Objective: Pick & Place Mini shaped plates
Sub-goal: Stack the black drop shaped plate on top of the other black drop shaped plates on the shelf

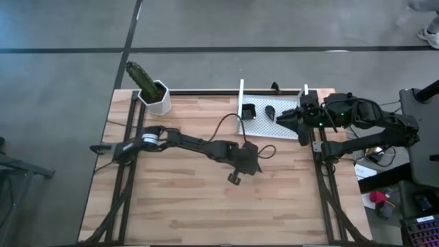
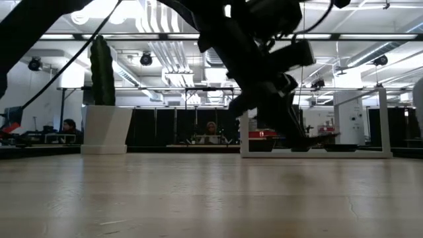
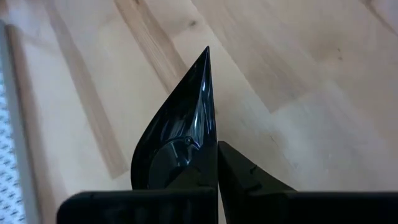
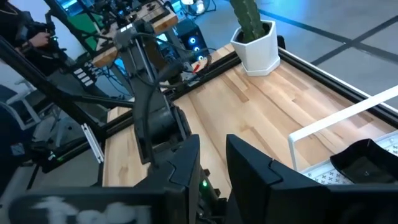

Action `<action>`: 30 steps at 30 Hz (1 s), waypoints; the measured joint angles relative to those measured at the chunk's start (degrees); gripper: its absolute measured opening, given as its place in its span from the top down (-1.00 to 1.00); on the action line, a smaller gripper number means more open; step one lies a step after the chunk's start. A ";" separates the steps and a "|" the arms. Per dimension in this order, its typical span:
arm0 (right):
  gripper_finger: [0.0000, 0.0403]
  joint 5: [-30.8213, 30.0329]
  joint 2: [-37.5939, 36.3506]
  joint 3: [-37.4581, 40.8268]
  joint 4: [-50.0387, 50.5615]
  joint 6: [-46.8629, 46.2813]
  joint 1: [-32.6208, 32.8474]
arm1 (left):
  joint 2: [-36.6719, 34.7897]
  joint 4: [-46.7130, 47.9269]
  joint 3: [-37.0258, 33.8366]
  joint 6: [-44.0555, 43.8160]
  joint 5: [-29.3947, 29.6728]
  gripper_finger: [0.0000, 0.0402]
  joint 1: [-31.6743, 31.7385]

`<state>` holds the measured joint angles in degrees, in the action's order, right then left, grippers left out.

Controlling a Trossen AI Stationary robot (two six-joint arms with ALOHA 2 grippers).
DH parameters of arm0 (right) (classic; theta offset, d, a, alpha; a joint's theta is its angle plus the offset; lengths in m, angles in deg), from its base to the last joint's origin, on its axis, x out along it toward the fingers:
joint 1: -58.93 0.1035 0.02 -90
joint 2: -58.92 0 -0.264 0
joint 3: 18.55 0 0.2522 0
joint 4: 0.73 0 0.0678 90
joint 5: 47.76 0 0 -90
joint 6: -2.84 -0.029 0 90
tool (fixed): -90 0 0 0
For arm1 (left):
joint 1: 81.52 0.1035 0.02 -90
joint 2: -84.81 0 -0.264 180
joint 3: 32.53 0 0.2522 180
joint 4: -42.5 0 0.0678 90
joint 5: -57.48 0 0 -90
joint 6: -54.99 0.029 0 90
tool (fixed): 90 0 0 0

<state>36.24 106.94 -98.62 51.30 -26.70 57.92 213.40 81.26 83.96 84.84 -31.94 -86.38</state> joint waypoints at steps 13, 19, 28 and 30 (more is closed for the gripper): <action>0.62 0.00 -0.64 0.00 0.64 0.04 0.00 | 1.75 -2.44 -0.78 -0.17 0.14 1.00 -0.10; 0.67 0.00 -0.64 0.00 0.69 0.07 0.00 | 1.75 -2.33 -0.87 -1.16 0.15 1.00 -0.11; 0.67 -0.02 -0.64 0.00 0.73 0.09 0.00 | 1.75 -2.35 -0.82 -1.97 0.35 1.00 -0.13; 0.65 -0.02 -0.64 0.00 0.73 0.09 0.00 | 1.75 -2.35 -0.83 -2.01 0.41 1.00 -0.13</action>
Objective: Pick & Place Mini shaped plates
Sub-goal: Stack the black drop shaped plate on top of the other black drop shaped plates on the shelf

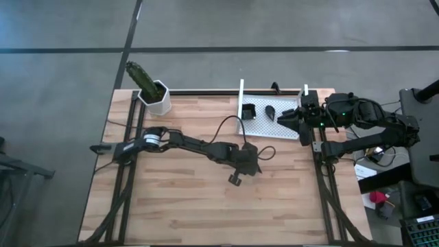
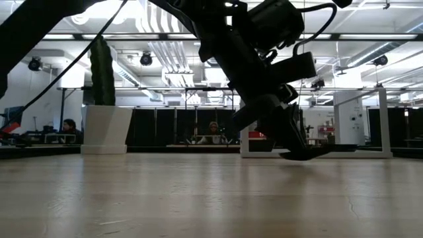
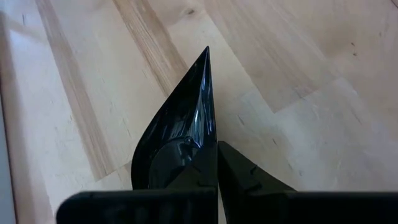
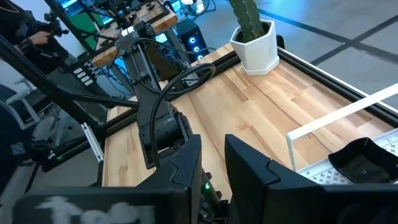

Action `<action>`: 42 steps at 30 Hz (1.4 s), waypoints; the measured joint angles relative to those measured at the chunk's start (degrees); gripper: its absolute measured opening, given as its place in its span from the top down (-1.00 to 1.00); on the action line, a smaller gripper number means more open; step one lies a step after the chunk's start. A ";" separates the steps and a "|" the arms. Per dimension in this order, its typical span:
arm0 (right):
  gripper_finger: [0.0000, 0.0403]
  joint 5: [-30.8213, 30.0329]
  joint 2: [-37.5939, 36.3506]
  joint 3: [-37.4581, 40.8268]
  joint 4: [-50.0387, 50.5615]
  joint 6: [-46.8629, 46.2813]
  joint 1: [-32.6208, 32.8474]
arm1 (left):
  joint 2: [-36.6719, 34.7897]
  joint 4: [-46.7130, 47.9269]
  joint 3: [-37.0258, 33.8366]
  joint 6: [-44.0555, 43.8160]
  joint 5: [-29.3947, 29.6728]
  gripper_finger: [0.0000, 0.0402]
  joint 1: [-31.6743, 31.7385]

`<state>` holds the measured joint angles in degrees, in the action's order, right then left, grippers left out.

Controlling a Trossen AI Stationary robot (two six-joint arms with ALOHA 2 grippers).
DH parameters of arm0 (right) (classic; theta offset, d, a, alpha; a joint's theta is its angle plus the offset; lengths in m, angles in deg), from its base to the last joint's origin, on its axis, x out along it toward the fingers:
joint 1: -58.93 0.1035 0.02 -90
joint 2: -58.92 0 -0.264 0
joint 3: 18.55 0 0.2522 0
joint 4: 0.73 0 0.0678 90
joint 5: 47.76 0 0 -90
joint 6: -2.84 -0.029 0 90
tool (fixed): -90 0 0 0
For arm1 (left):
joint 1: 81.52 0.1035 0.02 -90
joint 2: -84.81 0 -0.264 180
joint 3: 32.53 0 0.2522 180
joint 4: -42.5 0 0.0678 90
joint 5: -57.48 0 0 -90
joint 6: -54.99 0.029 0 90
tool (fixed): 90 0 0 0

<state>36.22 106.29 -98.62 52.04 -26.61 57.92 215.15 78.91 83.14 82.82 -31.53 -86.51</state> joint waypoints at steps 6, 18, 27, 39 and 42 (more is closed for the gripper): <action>0.61 0.00 0.00 0.00 -0.02 0.00 0.00 | 0.00 -0.13 0.00 -0.01 0.07 0.85 -0.04; 0.66 -0.05 0.36 0.14 2.87 1.44 -0.02 | -3.14 6.13 3.77 -0.34 4.19 0.72 -0.13; 0.68 -0.10 3.11 5.59 5.86 -4.70 -0.14 | -15.49 16.23 3.58 -7.32 6.65 0.72 -0.13; 0.51 0.88 12.29 12.74 5.88 -13.45 -0.35 | -33.65 19.59 0.44 -11.53 12.06 0.71 -2.77; 0.45 1.97 16.56 12.89 5.78 -17.45 -0.57 | -37.59 19.68 -1.18 -11.57 14.50 0.71 -3.44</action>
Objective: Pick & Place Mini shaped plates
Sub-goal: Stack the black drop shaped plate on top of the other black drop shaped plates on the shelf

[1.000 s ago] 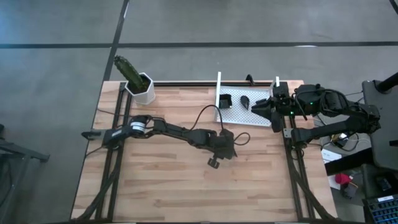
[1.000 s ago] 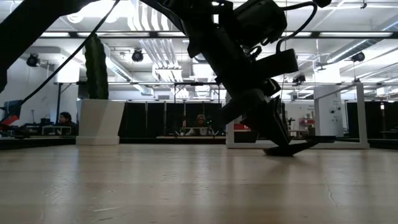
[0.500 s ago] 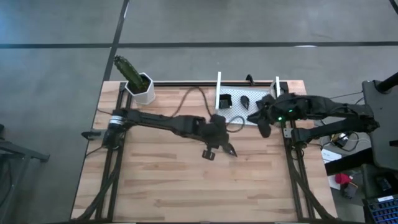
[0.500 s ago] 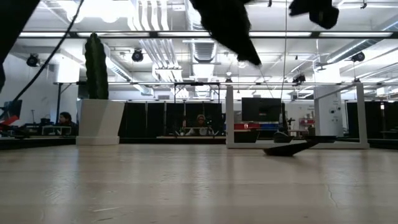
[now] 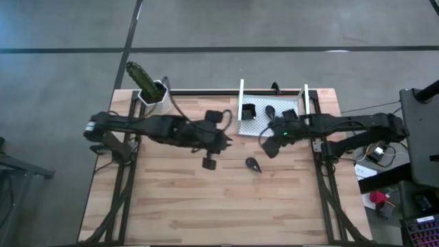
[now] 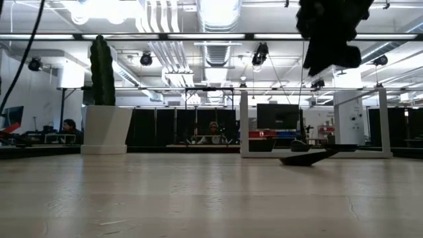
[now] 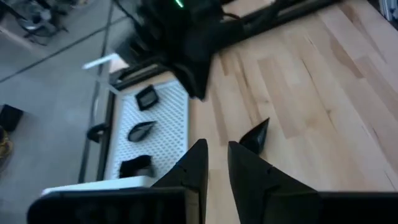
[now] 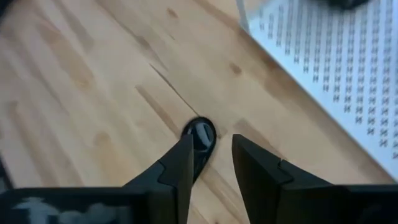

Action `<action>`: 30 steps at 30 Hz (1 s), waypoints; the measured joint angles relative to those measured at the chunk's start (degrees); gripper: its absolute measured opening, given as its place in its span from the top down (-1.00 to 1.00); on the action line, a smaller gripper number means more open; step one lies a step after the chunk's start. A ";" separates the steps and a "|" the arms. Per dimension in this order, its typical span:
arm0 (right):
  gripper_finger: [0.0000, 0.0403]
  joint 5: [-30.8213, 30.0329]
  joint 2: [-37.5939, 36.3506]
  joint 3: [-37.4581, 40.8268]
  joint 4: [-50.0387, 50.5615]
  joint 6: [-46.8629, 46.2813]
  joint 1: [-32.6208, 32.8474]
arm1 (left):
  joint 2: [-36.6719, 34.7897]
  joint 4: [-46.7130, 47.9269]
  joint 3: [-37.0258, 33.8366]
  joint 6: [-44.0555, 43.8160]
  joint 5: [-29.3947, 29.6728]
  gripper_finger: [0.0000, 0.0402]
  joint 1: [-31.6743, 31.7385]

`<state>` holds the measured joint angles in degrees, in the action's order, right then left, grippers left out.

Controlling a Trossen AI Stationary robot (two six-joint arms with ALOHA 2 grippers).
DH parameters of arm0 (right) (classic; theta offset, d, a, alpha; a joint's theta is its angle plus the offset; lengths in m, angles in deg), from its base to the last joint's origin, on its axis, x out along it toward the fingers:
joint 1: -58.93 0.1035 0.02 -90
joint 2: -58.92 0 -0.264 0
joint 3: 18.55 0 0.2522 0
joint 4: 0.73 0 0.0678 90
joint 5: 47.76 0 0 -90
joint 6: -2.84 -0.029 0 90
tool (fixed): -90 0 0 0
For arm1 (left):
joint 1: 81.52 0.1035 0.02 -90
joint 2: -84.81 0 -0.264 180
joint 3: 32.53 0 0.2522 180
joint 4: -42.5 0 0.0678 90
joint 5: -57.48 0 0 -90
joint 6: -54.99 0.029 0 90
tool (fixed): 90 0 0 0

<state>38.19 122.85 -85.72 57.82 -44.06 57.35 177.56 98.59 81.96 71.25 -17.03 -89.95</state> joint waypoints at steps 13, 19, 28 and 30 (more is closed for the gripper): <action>0.43 3.06 20.11 -2.77 -0.47 -0.77 -1.31 | -10.51 0.13 -5.37 -1.01 2.56 0.71 -0.32; 0.47 4.66 26.73 -3.36 -2.11 0.90 -1.51 | -11.37 0.34 -6.45 -1.91 2.60 0.71 -0.32; 0.42 7.61 32.83 -3.52 -5.27 3.42 -1.46 | -11.43 0.68 -6.45 -1.80 2.62 0.71 -0.34; 0.40 8.49 33.37 -3.52 -5.46 3.74 -1.49 | -11.43 0.69 -6.45 -1.78 2.62 0.71 -0.32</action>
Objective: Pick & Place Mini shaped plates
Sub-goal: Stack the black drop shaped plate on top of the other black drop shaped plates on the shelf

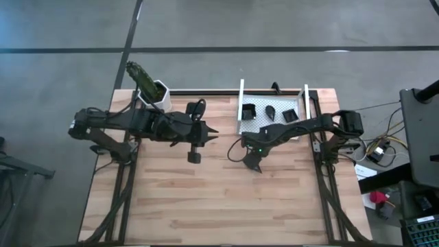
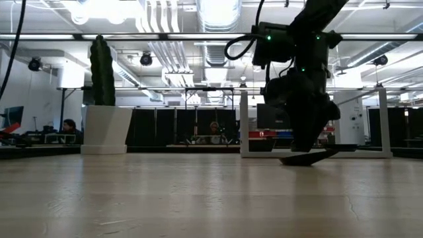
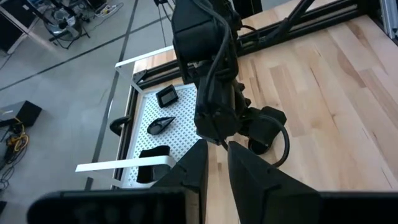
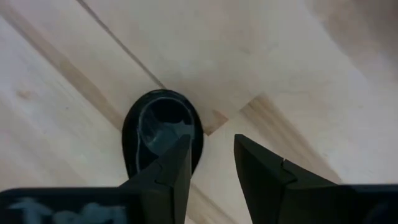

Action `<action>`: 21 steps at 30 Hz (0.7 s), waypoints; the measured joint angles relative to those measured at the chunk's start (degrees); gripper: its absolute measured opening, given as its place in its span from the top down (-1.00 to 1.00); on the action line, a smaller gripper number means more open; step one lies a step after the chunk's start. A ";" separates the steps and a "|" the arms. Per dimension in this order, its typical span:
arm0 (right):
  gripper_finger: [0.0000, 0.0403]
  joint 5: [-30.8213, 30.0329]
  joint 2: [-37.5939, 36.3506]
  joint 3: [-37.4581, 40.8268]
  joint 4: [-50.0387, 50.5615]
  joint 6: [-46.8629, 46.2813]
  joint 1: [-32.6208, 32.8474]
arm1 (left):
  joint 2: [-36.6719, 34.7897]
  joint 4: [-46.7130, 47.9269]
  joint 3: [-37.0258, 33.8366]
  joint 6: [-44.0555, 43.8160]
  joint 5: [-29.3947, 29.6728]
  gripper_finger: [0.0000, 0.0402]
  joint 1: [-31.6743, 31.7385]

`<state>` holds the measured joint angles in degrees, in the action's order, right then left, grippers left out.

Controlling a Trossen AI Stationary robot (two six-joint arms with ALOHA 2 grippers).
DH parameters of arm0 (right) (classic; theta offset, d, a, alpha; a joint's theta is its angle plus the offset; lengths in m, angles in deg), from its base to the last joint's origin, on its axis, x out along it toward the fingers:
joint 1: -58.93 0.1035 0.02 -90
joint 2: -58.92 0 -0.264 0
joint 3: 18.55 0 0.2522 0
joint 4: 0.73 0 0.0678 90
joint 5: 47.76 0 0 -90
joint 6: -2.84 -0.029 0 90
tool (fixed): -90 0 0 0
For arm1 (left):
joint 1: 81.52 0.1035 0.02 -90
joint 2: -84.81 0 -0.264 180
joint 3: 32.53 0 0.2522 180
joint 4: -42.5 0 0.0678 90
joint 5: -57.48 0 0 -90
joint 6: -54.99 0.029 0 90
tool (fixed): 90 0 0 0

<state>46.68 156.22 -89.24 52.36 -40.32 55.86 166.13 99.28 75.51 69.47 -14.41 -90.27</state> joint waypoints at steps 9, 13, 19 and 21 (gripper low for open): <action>0.44 1.63 2.27 0.01 -2.44 -0.34 0.03 | 0.00 0.04 0.00 0.02 0.00 0.71 -0.04; 0.48 1.65 3.37 0.04 -2.47 -0.14 0.02 | 0.00 0.07 0.00 0.04 -0.01 0.71 -0.04; 0.66 1.58 3.78 0.03 -2.37 0.57 0.01 | 0.00 0.07 0.00 0.11 -0.02 0.71 -0.04; 0.82 1.60 3.23 0.11 -2.78 0.47 -0.02 | 0.00 0.07 0.00 0.15 -0.02 0.71 0.00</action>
<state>48.28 159.45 -89.13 49.58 -39.85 55.84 166.13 99.35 75.51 69.62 -14.43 -90.27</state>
